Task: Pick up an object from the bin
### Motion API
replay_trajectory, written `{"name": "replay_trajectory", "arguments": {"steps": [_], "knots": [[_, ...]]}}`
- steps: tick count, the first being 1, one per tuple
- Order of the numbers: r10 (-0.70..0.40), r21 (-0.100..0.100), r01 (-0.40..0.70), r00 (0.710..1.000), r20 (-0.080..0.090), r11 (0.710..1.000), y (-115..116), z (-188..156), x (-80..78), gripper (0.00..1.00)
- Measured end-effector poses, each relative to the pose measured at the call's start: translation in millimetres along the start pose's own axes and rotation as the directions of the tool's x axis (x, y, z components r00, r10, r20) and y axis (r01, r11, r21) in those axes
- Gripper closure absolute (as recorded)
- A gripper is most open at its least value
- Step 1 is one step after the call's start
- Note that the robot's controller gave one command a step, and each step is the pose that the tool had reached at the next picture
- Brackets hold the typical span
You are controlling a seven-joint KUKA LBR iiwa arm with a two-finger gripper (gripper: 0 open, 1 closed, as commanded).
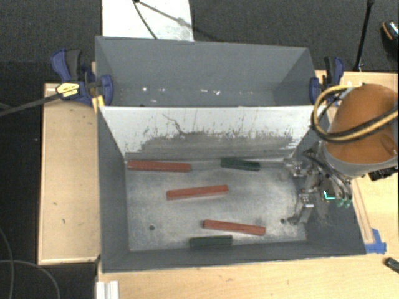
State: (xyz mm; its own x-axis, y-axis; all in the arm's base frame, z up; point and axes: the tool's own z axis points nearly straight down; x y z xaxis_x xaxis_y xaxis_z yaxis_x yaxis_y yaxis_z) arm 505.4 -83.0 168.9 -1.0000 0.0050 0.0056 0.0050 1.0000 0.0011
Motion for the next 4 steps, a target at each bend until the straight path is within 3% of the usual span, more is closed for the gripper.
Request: {"name": "replay_trajectory", "arguments": {"steps": [1,2,3,4], "knots": [[0.108,-0.002,-0.108,0.994,0.005,0.994,80,102,22.9,0.0],[0.177,-0.006,-0.177,0.984,0.008,0.984,164,68,27.4,0.0],[0.298,-0.005,-0.298,0.955,0.01,0.955,211,68,-18.0,0.0],[0.466,-0.003,-0.466,0.885,0.008,0.885,211,100,-29.4,0.0]]}}
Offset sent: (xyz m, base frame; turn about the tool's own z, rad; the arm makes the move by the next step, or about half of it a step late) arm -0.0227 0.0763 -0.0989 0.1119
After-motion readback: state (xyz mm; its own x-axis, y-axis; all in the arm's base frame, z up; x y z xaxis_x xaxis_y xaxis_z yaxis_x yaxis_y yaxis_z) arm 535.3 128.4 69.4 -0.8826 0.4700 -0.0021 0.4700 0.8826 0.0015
